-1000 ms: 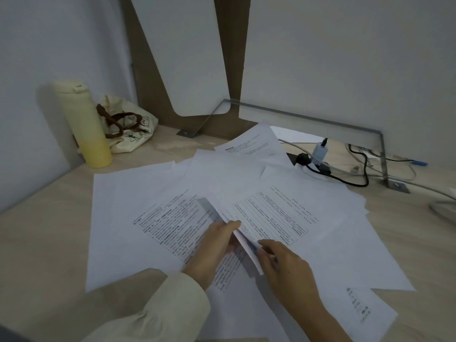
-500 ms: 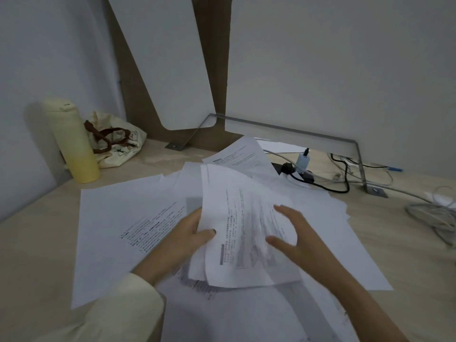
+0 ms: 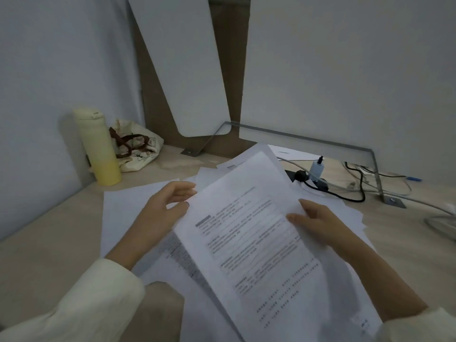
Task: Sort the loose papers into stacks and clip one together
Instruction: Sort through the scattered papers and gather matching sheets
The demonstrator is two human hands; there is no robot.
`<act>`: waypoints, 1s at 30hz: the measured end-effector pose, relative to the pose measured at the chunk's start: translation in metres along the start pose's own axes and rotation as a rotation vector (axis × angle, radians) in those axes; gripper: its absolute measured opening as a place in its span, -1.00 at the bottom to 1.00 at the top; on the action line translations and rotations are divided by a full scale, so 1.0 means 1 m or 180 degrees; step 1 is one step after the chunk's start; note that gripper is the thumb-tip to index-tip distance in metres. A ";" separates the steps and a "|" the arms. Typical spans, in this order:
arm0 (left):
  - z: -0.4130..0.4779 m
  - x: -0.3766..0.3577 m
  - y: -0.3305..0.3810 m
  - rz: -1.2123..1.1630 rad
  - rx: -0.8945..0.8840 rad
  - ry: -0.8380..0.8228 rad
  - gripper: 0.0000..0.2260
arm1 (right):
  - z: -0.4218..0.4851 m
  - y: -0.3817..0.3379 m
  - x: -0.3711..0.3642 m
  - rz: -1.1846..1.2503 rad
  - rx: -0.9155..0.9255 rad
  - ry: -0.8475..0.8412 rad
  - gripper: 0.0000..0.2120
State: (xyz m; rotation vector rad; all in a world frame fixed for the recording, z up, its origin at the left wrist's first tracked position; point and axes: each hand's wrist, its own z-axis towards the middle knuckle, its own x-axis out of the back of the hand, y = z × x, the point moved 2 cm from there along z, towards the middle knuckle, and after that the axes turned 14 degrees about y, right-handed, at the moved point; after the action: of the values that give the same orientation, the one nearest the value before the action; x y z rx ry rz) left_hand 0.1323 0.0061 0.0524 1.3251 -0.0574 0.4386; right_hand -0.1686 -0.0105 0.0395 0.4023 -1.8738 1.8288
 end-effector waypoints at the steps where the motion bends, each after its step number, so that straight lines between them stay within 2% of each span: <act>1: -0.002 0.002 -0.007 -0.0004 0.0107 0.0369 -0.70 | -0.001 0.005 0.003 0.0110 -0.0152 0.0150 -0.86; 3: -0.011 0.006 -0.022 -0.0109 0.0465 0.0821 -0.71 | 0.001 0.023 0.005 0.0252 -0.0460 0.0294 -0.52; 4: -0.017 0.008 -0.031 -0.0197 0.0658 0.0886 -0.70 | 0.002 0.028 0.003 0.0399 -0.0595 0.0304 -0.51; 6: -0.030 0.008 -0.049 -0.0277 0.1020 0.0877 -0.68 | -0.001 0.034 -0.003 0.0741 -0.0732 0.0354 -0.91; 11: -0.058 0.002 -0.085 -0.0361 0.1920 0.1173 -0.53 | -0.012 0.055 -0.023 0.0927 -0.1090 0.0410 -0.83; 14: -0.068 0.001 -0.098 -0.1056 0.2435 0.1359 -0.50 | -0.015 0.068 -0.030 0.1049 -0.1243 0.0635 -0.88; 17: -0.070 0.007 -0.100 -0.2073 0.2610 0.1650 -0.63 | -0.014 0.073 -0.035 0.0726 -0.1067 0.0755 -0.84; 19: -0.069 0.011 -0.097 -0.2395 0.2728 0.1631 -0.88 | -0.015 0.074 -0.039 0.0490 -0.0949 0.0781 -0.78; 22: -0.063 0.019 -0.097 -0.2636 0.2784 0.1538 -0.73 | -0.020 0.065 -0.044 0.0259 -0.0650 0.0784 -0.79; 24: -0.060 0.021 -0.097 -0.2671 0.2837 0.1529 -0.70 | -0.020 0.065 -0.045 0.0073 -0.0541 0.0914 -0.73; 27: -0.060 0.022 -0.093 -0.2219 0.2844 0.1512 -0.87 | -0.017 0.072 -0.046 -0.0096 -0.0416 0.0878 -0.71; 30: -0.067 0.027 -0.092 -0.2031 0.2804 0.1432 -0.80 | -0.016 0.078 -0.045 -0.0146 -0.0396 0.0894 -0.72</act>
State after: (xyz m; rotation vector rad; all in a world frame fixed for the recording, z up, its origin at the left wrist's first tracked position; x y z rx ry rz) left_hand 0.1746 0.0605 -0.0421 1.9550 1.0086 0.1926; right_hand -0.1702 0.0041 -0.0509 0.1350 -1.7566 1.6336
